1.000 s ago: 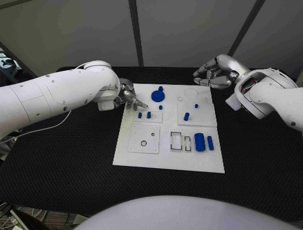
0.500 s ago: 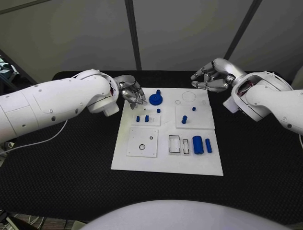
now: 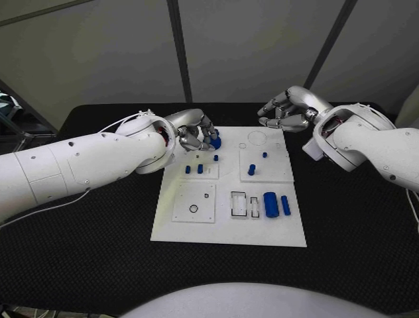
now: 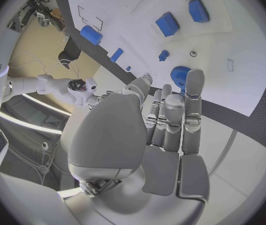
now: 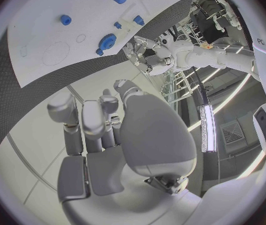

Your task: Assemble the parts on the task board

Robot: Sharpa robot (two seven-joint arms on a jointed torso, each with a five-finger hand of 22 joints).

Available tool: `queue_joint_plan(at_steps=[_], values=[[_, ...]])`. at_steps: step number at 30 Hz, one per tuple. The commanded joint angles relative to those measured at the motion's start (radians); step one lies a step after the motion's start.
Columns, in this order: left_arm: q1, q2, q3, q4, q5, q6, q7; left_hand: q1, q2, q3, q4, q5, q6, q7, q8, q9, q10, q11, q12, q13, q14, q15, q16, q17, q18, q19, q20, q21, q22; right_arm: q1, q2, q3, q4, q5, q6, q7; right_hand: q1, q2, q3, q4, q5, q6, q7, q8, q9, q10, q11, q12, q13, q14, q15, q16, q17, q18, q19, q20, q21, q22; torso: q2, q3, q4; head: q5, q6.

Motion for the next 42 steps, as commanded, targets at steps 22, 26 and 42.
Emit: queue_joint_plan(at_steps=[22,26,42], values=[[-0.002,0.096,0.001,-0.083,-0.206,0.177,-0.020,-0.022,-0.001,0.027,-0.001,-0.004,0.059,-0.019,-0.019,-0.060,0.010,-0.004,-0.049,-0.062,0.090,-0.009,0.171,0.122,-0.050,0.142,-0.004,0.392,0.253,0.001,0.008,0.000,0.002,-0.007,-0.005,0.008,-0.005,-0.003,0.007,-0.001,0.008,0.003,0.000,-0.006,-0.001,-0.007,-0.001,-0.003,0.000,0.018,-0.001,-0.004,0.002,0.020,0.000,0.001,-0.006,0.000,-0.001,0.0010,0.0010,-0.004,0.000],[-0.002,0.098,0.001,-0.084,-0.206,0.189,-0.023,-0.023,-0.001,0.027,-0.001,-0.004,0.061,-0.019,-0.020,-0.062,0.012,-0.005,-0.050,-0.063,0.092,-0.009,0.173,0.123,-0.051,0.145,-0.005,0.398,0.257,0.001,0.008,0.000,0.001,-0.007,-0.005,0.008,-0.005,-0.003,0.007,-0.001,0.008,0.003,0.000,-0.006,-0.001,-0.007,-0.001,-0.003,0.000,0.018,-0.001,-0.004,0.002,0.020,0.000,0.001,-0.006,0.000,-0.001,0.0007,0.0018,-0.004,-0.001],[-0.010,0.117,0.001,-0.109,-0.234,0.198,-0.031,-0.030,0.003,0.028,0.002,-0.003,0.068,-0.011,-0.023,-0.068,0.022,-0.006,-0.054,-0.069,0.099,-0.010,0.179,0.123,-0.055,0.154,-0.008,0.426,0.275,0.001,0.010,0.000,0.000,-0.007,-0.006,0.008,-0.004,-0.002,0.010,-0.001,0.010,0.003,0.000,-0.006,-0.001,-0.006,-0.001,-0.002,0.002,0.019,-0.001,-0.003,0.004,0.020,0.000,0.001,-0.006,0.000,0.000,0.0006,0.0004,-0.006,-0.001]])
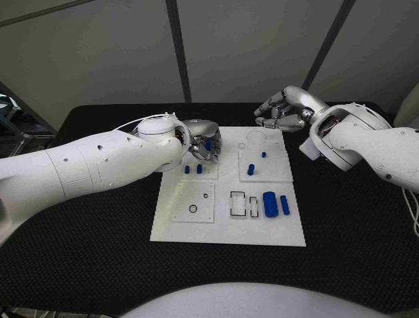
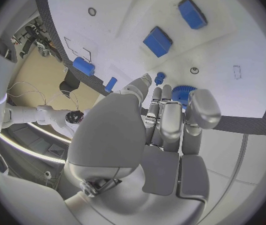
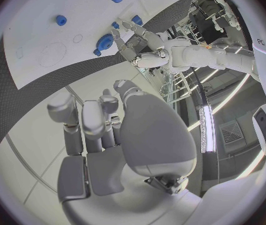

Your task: Assemble the parts on the task board

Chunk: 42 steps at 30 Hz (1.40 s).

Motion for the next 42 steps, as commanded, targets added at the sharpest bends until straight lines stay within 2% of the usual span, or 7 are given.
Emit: queue_joint_plan(at_steps=[1,13,24,30,42], values=[[-0.001,0.004,0.001,-0.006,-0.023,0.020,-0.008,-0.009,-0.001,0.005,0.001,-0.003,0.007,0.002,-0.003,-0.002,0.008,0.002,-0.005,-0.002,0.007,-0.001,0.006,0.000,-0.022,0.007,-0.002,0.008,0.003,0.001,0.001,0.001,0.001,-0.003,-0.005,0.008,-0.004,-0.002,0.004,0.000,0.006,0.003,0.000,-0.006,-0.001,-0.006,-0.001,-0.002,0.001,0.019,-0.001,-0.003,0.001,0.020,0.000,0.001,-0.006,0.000,0.001,-0.0003,-0.0002,0.000,0.000],[-0.008,0.013,0.001,-0.020,-0.024,0.034,-0.005,-0.001,0.007,0.017,-0.004,-0.001,0.016,0.001,-0.005,-0.007,0.021,0.000,-0.007,-0.005,0.010,-0.003,0.008,-0.004,-0.025,0.011,-0.004,0.024,0.015,0.001,0.004,0.001,0.001,-0.003,-0.006,0.008,-0.004,-0.002,0.004,0.000,0.006,0.003,0.000,-0.006,-0.001,-0.006,-0.001,-0.002,0.001,0.019,-0.001,-0.003,0.001,0.020,0.000,0.001,-0.006,0.000,0.000,0.0009,0.0000,-0.003,-0.004],[-0.012,0.022,0.001,-0.037,-0.024,0.034,-0.005,0.008,0.014,0.031,-0.010,0.000,0.017,0.004,-0.010,-0.014,0.027,0.000,-0.013,-0.010,0.010,-0.003,0.010,-0.009,-0.027,0.013,-0.005,0.034,0.023,0.001,0.005,0.001,0.002,-0.003,-0.006,0.009,-0.003,-0.002,0.006,-0.001,0.008,0.003,0.000,-0.006,-0.001,-0.007,-0.001,-0.002,0.001,0.019,-0.001,-0.003,0.001,0.020,0.000,0.001,-0.007,0.000,0.000,0.0000,0.0001,-0.005,-0.006],[-0.014,0.028,0.001,-0.045,-0.025,0.040,-0.008,0.035,0.025,0.072,-0.030,0.000,0.021,0.009,-0.017,-0.023,0.042,0.001,-0.021,-0.016,0.012,-0.003,0.014,-0.011,-0.029,0.016,-0.006,0.051,0.037,0.001,0.005,0.001,0.003,-0.003,-0.006,0.009,-0.003,-0.002,0.007,-0.001,0.008,0.003,0.001,-0.006,-0.001,-0.007,-0.001,-0.002,0.001,0.019,-0.001,-0.004,0.001,0.020,0.000,0.001,-0.006,0.000,0.000,0.0002,0.0001,-0.006,-0.007],[-0.015,0.030,0.000,-0.048,-0.025,0.021,0.005,0.046,0.024,0.116,-0.053,0.000,0.028,0.013,-0.025,-0.033,0.056,0.003,-0.033,-0.022,0.012,-0.002,0.019,-0.016,-0.031,0.016,-0.005,0.063,0.049,0.001,0.006,0.001,0.003,-0.003,-0.006,0.010,-0.002,-0.002,0.008,-0.001,0.009,0.003,0.001,-0.006,-0.001,-0.007,-0.001,-0.002,0.001,0.019,-0.001,-0.004,0.001,0.020,0.001,0.001,-0.006,0.001,0.000,0.0002,0.0008,-0.006,-0.010]])
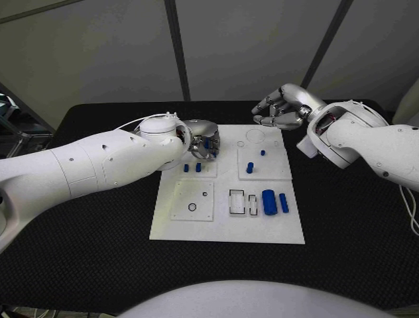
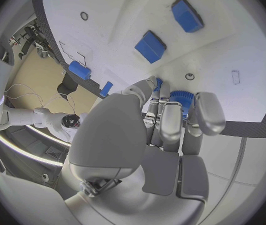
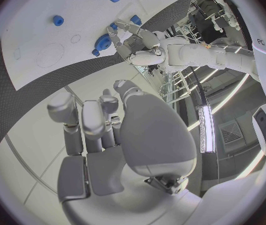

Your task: Assemble the parts on the task board

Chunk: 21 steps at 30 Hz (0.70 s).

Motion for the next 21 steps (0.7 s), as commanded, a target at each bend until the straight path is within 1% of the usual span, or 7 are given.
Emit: queue_joint_plan(at_steps=[1,8,14,18,20,21], values=[[-0.003,-0.001,-0.002,0.000,-0.008,-0.005,0.010,0.006,0.000,0.009,-0.001,0.000,0.008,-0.001,-0.006,-0.002,0.010,-0.001,-0.003,-0.001,0.005,-0.001,0.004,-0.001,0.029,0.006,-0.002,0.006,0.029,0.002,0.001,0.001,0.002,-0.002,-0.006,0.009,-0.002,-0.002,0.005,0.002,0.004,0.003,0.001,-0.006,-0.001,-0.007,-0.001,-0.002,0.001,0.019,-0.001,-0.004,0.002,0.020,0.001,0.001,-0.006,0.000,0.000,0.0000,0.0006,0.000,-0.001],[-0.004,-0.014,-0.002,0.018,-0.008,-0.031,0.021,0.003,-0.003,0.016,-0.004,0.000,0.011,0.000,-0.006,-0.003,0.015,0.000,-0.006,-0.002,0.005,-0.001,0.005,-0.002,0.028,0.006,-0.001,0.008,0.031,0.002,0.000,0.001,0.001,-0.002,-0.005,0.009,-0.002,-0.002,0.005,0.002,0.004,0.003,0.001,-0.006,-0.001,-0.007,-0.001,-0.002,0.001,0.019,-0.001,-0.004,0.002,0.020,0.001,0.001,-0.006,0.000,-0.001,-0.0011,0.0005,0.001,0.000],[-0.004,-0.035,0.001,0.040,-0.008,-0.045,0.019,-0.009,-0.009,0.021,-0.003,-0.002,0.012,0.003,-0.010,-0.007,0.016,0.002,-0.013,-0.005,0.006,0.001,0.007,-0.003,0.028,0.006,0.000,0.009,0.034,0.002,-0.005,0.001,0.001,-0.002,-0.005,0.010,-0.001,-0.001,0.008,0.001,0.005,0.003,0.001,-0.006,-0.001,-0.007,-0.001,-0.001,0.001,0.019,-0.001,-0.004,0.001,0.020,0.000,0.001,-0.007,0.000,-0.002,-0.0007,0.0014,0.002,0.004],[-0.004,-0.053,0.017,0.057,-0.008,-0.058,0.017,-0.009,-0.009,0.024,-0.004,-0.001,0.013,0.004,-0.011,-0.008,0.018,0.002,-0.014,-0.005,0.006,0.001,0.008,-0.002,0.028,0.006,0.000,0.011,0.035,0.002,-0.009,0.001,0.000,-0.002,-0.004,0.010,-0.001,-0.001,0.008,0.001,0.005,0.003,0.001,-0.006,-0.001,-0.007,-0.001,-0.001,0.001,0.019,-0.001,-0.004,0.001,0.020,0.000,0.001,-0.007,0.000,-0.002,0.0002,0.0004,0.006,0.007],[-0.003,-0.062,0.024,0.064,-0.008,-0.068,0.019,-0.009,-0.010,0.025,-0.005,-0.001,0.014,0.004,-0.011,-0.008,0.018,0.002,-0.015,-0.005,0.007,0.001,0.008,-0.001,0.027,0.007,0.000,0.014,0.037,0.002,-0.011,0.001,0.000,-0.002,-0.004,0.010,-0.001,-0.001,0.008,0.001,0.005,0.003,0.001,-0.006,-0.001,-0.007,-0.001,-0.001,0.001,0.019,-0.001,-0.004,0.001,0.020,0.000,0.001,-0.007,0.000,-0.002,-0.0002,0.0015,0.006,0.008],[-0.003,-0.064,0.026,0.066,-0.008,-0.071,0.020,-0.010,-0.010,0.026,-0.005,-0.001,0.014,0.004,-0.011,-0.009,0.019,0.002,-0.015,-0.005,0.007,0.001,0.009,-0.001,0.027,0.007,0.000,0.015,0.037,0.002,-0.011,0.001,0.000,-0.002,-0.004,0.010,-0.001,-0.001,0.008,0.001,0.005,0.003,0.001,-0.006,-0.001,-0.007,-0.001,-0.001,0.001,0.019,-0.001,-0.004,0.001,0.020,0.000,0.001,-0.007,0.000,-0.002,-0.0004,0.0017,0.006,0.009]])
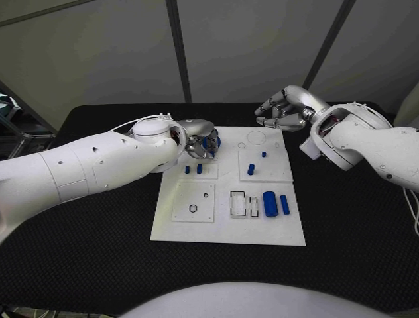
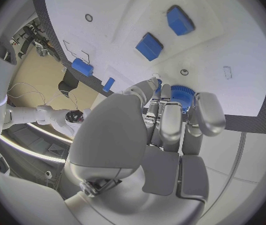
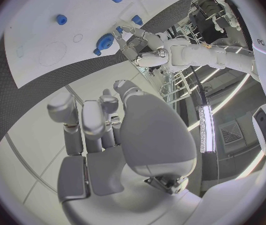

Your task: Assemble the parts on the task board

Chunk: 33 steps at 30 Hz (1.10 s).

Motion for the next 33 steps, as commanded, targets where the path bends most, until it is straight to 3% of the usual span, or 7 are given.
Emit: queue_joint_plan(at_steps=[1,14,19,21,33], values=[[0.003,-0.015,0.009,0.016,-0.006,-0.040,0.011,-0.004,-0.005,0.007,0.000,-0.001,0.004,0.001,-0.004,-0.002,0.009,-0.001,-0.004,-0.001,0.007,0.001,0.006,0.003,0.026,0.008,0.000,0.008,0.040,0.002,-0.004,0.001,0.000,-0.002,-0.004,0.009,-0.001,-0.001,0.005,-0.001,0.005,0.003,0.001,-0.006,-0.001,-0.007,-0.001,-0.001,0.001,0.019,-0.001,-0.004,0.002,0.020,0.000,0.001,-0.007,0.000,-0.001,0.0003,0.0009,0.002,0.003],[0.002,-0.085,0.017,0.073,0.005,-0.038,0.005,-0.008,-0.007,0.019,-0.005,0.000,0.015,0.002,-0.004,-0.004,0.023,-0.002,-0.008,-0.001,0.010,0.000,0.009,0.002,0.025,0.012,0.000,0.019,0.047,0.002,-0.008,0.001,-0.004,-0.002,-0.004,0.009,-0.001,-0.001,0.005,-0.001,0.005,0.003,0.001,-0.006,-0.001,-0.007,-0.001,-0.001,0.001,0.019,-0.001,-0.004,0.002,0.020,0.000,0.001,-0.007,0.000,0.001,-0.0006,0.0004,0.005,0.007],[0.001,-0.113,0.030,0.086,0.030,-0.037,0.004,-0.010,-0.008,0.021,-0.006,0.000,0.018,0.002,-0.004,-0.005,0.026,-0.002,-0.008,-0.001,0.010,0.000,0.009,0.002,0.024,0.013,0.000,0.021,0.049,0.001,-0.008,0.001,-0.005,-0.002,-0.004,0.009,-0.001,-0.001,0.005,-0.001,0.005,0.003,0.001,-0.006,-0.001,-0.007,-0.001,-0.001,0.001,0.019,-0.001,-0.004,0.002,0.020,0.000,0.001,-0.007,0.000,0.001,-0.0014,0.0008,0.006,0.007],[-0.001,-0.127,0.034,0.092,0.041,-0.035,0.004,-0.011,-0.009,0.023,-0.007,0.000,0.020,0.002,-0.004,-0.005,0.028,-0.003,-0.009,-0.001,0.010,0.000,0.010,0.002,0.024,0.013,0.000,0.022,0.050,0.001,-0.008,0.001,-0.006,-0.002,-0.004,0.009,-0.001,-0.001,0.005,-0.001,0.005,0.003,0.001,-0.006,-0.001,-0.007,-0.001,-0.001,0.001,0.019,-0.001,-0.004,0.002,0.020,0.000,0.001,-0.007,0.000,0.001,-0.0001,0.0001,0.007,0.006],[-0.002,-0.147,0.039,0.100,0.052,-0.015,-0.002,-0.013,-0.010,0.026,-0.008,-0.001,0.024,0.002,-0.003,-0.006,0.032,-0.003,-0.010,-0.001,0.010,0.000,0.010,0.001,0.024,0.013,0.000,0.022,0.050,0.001,-0.006,0.001,-0.008,-0.002,-0.003,0.010,-0.001,-0.001,0.005,-0.001,0.005,0.003,0.001,-0.006,-0.001,-0.007,-0.001,-0.001,0.001,0.019,-0.001,-0.004,0.002,0.020,0.000,0.001,-0.007,0.000,0.002,0.0008,-0.0012,0.008,0.005]])
